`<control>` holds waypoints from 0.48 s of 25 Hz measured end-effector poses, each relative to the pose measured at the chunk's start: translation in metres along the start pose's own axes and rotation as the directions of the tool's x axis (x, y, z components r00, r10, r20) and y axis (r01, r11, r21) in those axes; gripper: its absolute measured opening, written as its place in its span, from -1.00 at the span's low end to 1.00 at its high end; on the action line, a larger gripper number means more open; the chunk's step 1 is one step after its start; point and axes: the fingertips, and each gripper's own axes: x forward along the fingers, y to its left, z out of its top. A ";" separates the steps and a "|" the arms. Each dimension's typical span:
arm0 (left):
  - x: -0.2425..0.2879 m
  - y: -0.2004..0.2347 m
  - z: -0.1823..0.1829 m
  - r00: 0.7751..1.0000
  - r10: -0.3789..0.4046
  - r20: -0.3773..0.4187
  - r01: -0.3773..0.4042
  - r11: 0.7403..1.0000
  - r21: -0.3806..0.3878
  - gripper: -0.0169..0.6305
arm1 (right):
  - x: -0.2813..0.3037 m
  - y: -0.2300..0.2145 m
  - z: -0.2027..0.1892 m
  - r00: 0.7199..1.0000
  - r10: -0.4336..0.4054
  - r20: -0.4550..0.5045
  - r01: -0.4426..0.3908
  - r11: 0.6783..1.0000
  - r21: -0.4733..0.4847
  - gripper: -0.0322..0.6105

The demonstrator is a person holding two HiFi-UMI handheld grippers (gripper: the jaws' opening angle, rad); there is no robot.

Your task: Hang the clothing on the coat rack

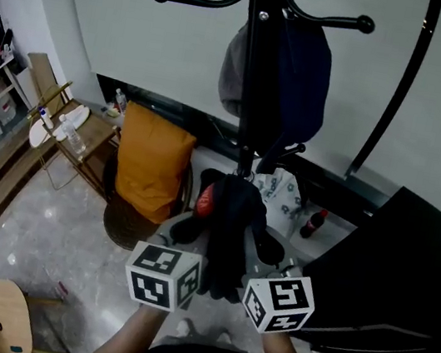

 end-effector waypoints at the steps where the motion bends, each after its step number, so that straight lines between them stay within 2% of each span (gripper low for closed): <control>1: 0.002 0.001 0.000 1.000 -0.008 -0.001 0.008 1.000 0.000 -0.84 | 0.002 -0.001 -0.001 1.000 -0.007 -0.003 0.007 1.000 0.002 -0.83; 12: 0.022 0.012 0.005 0.998 -0.066 -0.004 0.066 0.998 0.001 -0.84 | 0.025 -0.004 -0.007 0.999 -0.048 -0.023 0.048 0.999 0.010 -0.83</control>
